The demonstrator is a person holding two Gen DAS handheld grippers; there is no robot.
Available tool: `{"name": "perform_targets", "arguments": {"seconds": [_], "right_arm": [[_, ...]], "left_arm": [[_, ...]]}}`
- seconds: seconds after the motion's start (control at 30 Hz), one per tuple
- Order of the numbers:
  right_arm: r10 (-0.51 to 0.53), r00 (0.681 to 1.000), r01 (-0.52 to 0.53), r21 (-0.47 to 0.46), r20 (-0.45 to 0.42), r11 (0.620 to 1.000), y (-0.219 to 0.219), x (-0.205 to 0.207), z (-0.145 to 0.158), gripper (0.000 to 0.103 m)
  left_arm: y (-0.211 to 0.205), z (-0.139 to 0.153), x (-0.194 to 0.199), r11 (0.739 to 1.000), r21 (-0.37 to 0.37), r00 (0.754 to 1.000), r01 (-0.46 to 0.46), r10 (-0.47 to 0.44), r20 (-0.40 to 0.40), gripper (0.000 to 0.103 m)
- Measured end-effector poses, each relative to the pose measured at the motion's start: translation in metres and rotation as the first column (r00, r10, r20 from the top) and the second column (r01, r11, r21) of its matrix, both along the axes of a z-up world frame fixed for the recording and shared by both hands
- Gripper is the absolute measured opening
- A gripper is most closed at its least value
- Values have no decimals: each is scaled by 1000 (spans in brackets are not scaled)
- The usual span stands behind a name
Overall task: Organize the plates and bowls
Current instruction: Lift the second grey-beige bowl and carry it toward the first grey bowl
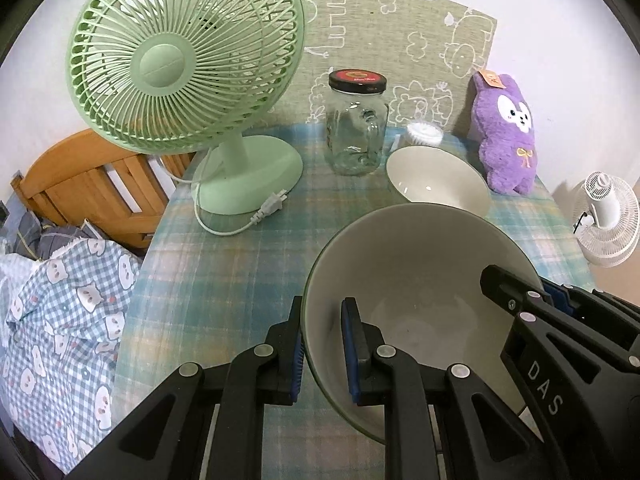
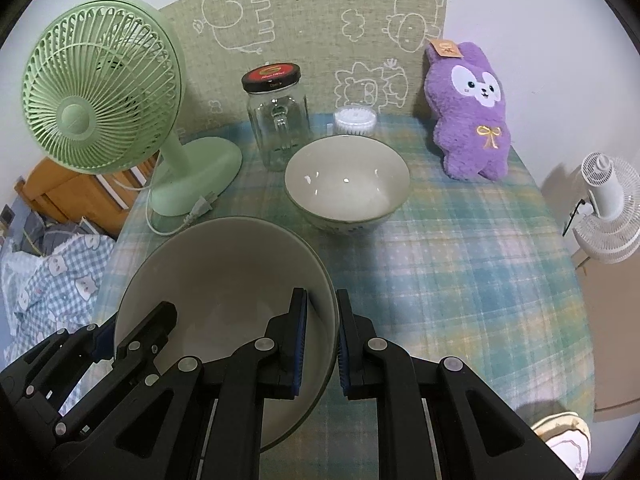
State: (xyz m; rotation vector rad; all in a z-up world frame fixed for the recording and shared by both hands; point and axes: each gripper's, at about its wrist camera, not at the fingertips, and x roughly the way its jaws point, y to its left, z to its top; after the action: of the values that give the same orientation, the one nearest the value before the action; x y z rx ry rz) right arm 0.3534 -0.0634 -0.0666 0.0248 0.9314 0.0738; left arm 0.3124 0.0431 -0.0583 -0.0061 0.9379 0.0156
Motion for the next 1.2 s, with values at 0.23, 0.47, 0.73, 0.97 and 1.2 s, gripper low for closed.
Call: {"name": "perform_targets", "arguments": {"seconds": [0.23,0.47,0.73,0.97,1.2], "right_arm": [[0,1000,0,3,2,1000,-12,-19,6,16],[2,1000,-2,11,16,1000,-24,-37,17,16],[10,999,-11,16,35,1000,-37,-59,31,16],[17,999,-18,23,43,1000,-47,-78,39,16],[31,999,-32,24,45,999,-57,-99,42,16]], "left_arm": [[-12,6,-15,1000,-5,1000,-4,5,2,14],[-23,17,-30,1000,-7,1000,-9,9,19,14],[-35,31,-51,1000,-8,999,-20,20,39,14],[-44,42,-71,999,-9,998,-32,33,54,14],[-51,45,-93,999,-14,997,-46,47,55,14]]}}
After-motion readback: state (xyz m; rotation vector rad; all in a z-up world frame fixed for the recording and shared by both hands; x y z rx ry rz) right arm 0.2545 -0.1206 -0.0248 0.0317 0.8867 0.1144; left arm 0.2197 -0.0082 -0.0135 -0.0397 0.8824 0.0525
